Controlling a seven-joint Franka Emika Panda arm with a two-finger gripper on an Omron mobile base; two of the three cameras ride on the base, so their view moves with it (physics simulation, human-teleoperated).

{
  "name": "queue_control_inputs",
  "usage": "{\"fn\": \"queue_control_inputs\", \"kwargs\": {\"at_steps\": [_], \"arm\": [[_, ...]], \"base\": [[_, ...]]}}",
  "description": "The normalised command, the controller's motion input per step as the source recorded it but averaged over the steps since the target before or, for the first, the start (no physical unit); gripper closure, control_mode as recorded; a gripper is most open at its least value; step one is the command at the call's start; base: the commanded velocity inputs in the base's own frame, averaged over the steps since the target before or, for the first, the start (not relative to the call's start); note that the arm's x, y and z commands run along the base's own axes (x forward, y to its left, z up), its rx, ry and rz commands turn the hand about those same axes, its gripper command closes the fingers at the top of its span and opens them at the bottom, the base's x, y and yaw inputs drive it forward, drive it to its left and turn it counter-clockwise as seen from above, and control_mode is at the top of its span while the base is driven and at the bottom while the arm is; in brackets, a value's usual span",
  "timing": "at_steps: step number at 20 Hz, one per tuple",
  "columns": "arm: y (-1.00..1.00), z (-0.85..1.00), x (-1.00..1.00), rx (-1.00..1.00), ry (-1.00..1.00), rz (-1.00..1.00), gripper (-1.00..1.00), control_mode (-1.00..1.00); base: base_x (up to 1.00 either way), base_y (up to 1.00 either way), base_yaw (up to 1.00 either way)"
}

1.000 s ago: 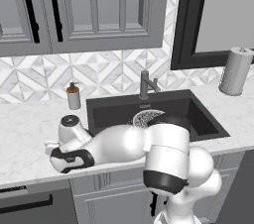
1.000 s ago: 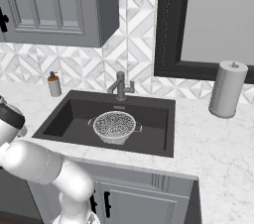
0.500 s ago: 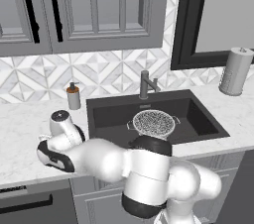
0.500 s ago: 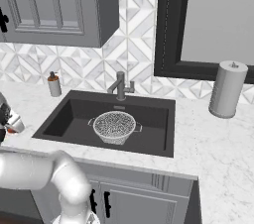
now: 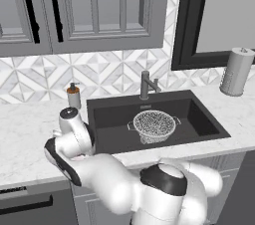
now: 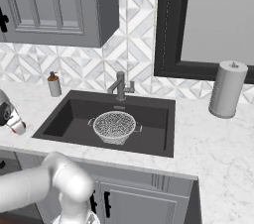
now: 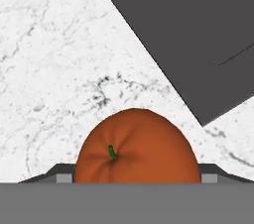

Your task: Put the colander in the sink, put the orange in the colander, and turn on the sink faucet and pour water over the colander.

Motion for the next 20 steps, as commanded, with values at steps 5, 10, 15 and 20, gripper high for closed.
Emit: {"fn": "queue_control_inputs", "kwargs": {"at_steps": [5,10,15,20], "arm": [[-1.00,0.54,-0.31,0.18,-0.23,-0.26,1.00,-1.00],[-1.00,0.93,-0.22,0.14,-0.14,-0.20,1.00,-1.00],[-1.00,1.00,-0.05,0.13,0.00,-0.18,1.00,-1.00],[-1.00,0.98,0.00,0.10,0.11,-0.18,1.00,-1.00]], "base": [[0.00,0.00,0.00],[0.00,0.00,0.00],[0.00,0.00,0.00],[0.00,0.00,0.00]]}}
